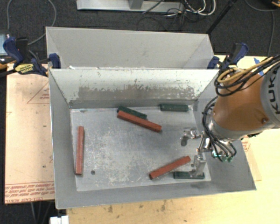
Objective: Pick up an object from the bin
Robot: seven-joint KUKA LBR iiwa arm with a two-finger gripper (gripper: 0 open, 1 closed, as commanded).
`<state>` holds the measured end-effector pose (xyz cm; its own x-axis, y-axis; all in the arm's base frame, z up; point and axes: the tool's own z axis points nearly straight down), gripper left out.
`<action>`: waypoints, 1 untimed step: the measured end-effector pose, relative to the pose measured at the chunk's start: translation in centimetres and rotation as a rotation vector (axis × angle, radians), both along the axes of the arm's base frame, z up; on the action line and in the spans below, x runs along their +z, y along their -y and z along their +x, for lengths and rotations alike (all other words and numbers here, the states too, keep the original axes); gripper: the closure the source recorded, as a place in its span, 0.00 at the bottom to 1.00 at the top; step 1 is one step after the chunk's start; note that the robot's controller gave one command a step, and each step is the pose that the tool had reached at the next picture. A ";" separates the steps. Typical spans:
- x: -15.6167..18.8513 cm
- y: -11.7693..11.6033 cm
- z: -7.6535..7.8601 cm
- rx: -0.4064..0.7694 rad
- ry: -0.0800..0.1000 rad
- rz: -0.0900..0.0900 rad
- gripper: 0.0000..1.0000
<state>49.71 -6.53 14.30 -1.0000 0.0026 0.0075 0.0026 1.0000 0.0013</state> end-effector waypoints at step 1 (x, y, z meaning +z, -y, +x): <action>-7.1 -6.4 -1.1 0.071 0.014 0.002 0.00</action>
Offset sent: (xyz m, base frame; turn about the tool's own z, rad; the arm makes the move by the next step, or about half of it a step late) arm -0.0128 0.0596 -0.0688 -0.0651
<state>48.56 -0.13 7.15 -0.9976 -0.0686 -0.0063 -0.0686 0.9976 0.0029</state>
